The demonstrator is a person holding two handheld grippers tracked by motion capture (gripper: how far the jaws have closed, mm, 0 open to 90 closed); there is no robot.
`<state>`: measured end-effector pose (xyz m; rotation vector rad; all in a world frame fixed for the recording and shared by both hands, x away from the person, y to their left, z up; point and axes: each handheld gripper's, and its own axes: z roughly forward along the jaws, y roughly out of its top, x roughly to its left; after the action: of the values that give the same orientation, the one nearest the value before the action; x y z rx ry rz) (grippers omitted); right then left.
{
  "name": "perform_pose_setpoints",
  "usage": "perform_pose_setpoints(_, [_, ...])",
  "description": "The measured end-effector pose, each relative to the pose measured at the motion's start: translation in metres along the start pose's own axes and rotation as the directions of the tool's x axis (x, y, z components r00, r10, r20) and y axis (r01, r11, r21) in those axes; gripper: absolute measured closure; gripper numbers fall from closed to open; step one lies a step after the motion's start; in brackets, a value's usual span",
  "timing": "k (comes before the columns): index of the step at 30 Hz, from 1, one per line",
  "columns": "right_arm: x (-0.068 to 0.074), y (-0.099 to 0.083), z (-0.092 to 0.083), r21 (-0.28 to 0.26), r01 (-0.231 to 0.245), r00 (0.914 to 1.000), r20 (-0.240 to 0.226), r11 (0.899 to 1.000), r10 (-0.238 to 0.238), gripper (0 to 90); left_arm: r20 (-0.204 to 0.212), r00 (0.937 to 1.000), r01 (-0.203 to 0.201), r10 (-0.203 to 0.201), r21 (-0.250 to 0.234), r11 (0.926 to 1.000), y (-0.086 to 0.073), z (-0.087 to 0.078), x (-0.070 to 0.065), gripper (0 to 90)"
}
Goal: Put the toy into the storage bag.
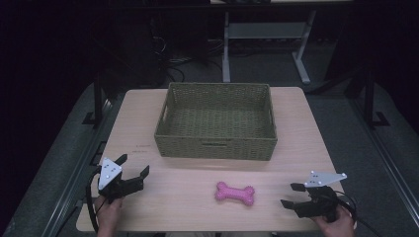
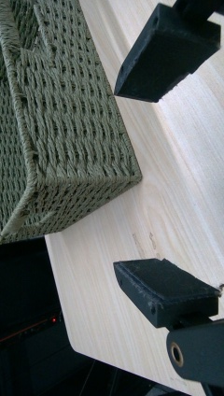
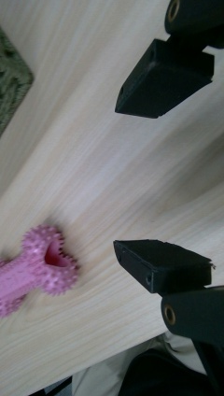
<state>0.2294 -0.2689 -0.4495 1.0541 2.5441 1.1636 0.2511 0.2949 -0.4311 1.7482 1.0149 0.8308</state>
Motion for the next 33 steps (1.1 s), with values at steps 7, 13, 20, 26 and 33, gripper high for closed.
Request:
perform_pose_setpoints(7, [-0.002, 0.012, 0.004, 0.011, 0.022, 0.9988, -0.045, 1.0, -0.021, 27.6, -0.004, 1.0, 0.005, -0.005, 0.008, 1.0, 0.0, 0.002, 0.001, 13.0])
perform_pose_setpoints(13, [0.0, 0.029, 0.013, 0.047, 0.067, 0.9948, -0.08, 0.997, -0.063, 27.2, -0.001, 1.0, -0.007, 0.007, 0.007, 1.0, 0.0, 0.0, 0.001, 13.0])
perform_pose_setpoints(20, [0.005, 0.047, 0.022, 0.078, 0.109, 0.9889, -0.11, 0.991, -0.1, 26.8, -0.004, 1.0, 0.002, -0.002, -0.002, 1.0, 0.0, -0.001, 0.002, 13.0])
perform_pose_setpoints(26, [0.01, 0.057, 0.025, 0.09, 0.138, 0.9841, -0.125, 0.986, -0.126, 26.8, -0.003, 1.0, 0.004, -0.004, -0.006, 1.0, 0.0, -0.002, 0.001, 13.0])
perform_pose_setpoints(33, [0.016, 0.067, 0.029, 0.118, 0.172, 0.9776, -0.143, 0.978, -0.154, 26.4, -0.002, 1.0, -0.002, 0.002, -0.002, 1.0, 0.0, -0.002, 0.0, 13.0])
